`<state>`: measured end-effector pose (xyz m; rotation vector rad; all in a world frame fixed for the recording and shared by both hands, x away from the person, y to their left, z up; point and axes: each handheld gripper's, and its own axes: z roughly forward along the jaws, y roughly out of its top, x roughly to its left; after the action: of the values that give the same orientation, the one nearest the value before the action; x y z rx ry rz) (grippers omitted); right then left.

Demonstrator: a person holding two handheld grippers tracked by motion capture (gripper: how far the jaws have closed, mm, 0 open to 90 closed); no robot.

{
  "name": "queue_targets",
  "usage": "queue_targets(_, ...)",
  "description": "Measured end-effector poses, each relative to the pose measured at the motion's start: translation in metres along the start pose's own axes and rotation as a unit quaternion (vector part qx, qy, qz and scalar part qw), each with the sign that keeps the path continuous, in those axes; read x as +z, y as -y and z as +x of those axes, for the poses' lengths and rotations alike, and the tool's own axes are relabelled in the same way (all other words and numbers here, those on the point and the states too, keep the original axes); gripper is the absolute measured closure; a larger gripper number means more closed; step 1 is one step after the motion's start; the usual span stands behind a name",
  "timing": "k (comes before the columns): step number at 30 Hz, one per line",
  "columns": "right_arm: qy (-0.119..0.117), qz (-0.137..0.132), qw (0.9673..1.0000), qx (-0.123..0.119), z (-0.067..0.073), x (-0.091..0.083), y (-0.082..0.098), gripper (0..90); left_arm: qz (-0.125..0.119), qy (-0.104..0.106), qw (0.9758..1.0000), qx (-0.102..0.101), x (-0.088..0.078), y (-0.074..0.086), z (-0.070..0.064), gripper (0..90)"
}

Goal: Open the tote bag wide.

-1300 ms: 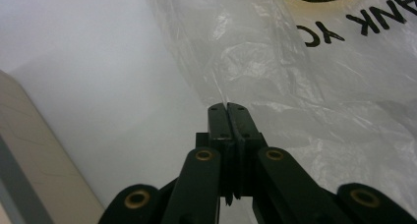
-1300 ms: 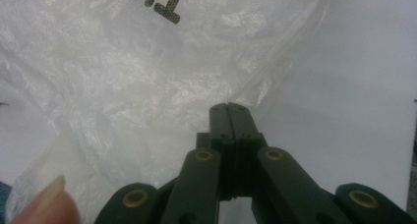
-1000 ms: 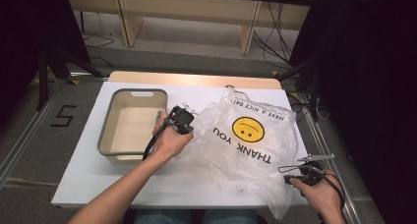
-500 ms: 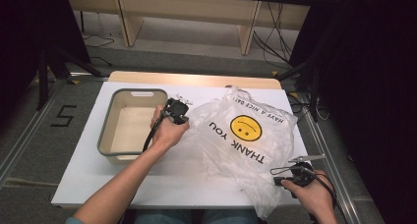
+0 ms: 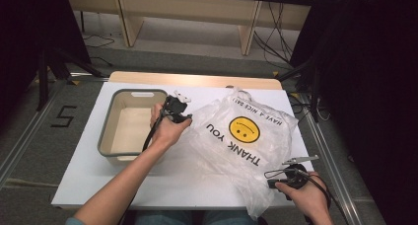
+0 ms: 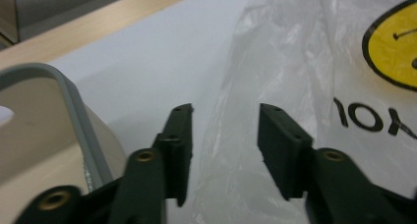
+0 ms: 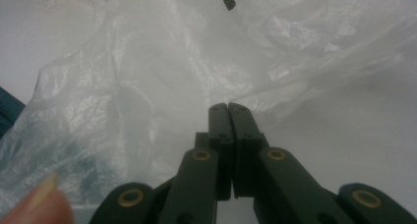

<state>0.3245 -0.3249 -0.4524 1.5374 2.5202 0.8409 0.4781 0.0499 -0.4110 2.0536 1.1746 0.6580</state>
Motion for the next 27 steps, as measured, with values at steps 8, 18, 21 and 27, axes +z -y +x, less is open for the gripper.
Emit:
queue_targets(8,0.005,-0.039,0.9988,-0.028,0.001,-0.015,-0.005,64.2,-0.029,0.004,0.9996,0.001,-0.016,-0.002,-0.005,35.5)
queue_targets(18,0.051,-0.109,0.9896,-0.08,0.005,-0.025,-0.014,49.4,-0.039,0.059,0.9974,0.017,-0.039,0.005,-0.023,34.5)
queue_targets(21,0.053,-0.121,0.9861,-0.101,0.01,-0.024,-0.019,46.2,-0.032,0.08,0.9959,0.029,-0.044,0.013,-0.033,34.4)
queue_targets(27,0.042,-0.123,0.9822,-0.136,0.023,-0.013,-0.029,43.5,-0.022,0.101,0.9937,0.044,-0.05,0.028,-0.046,34.3)
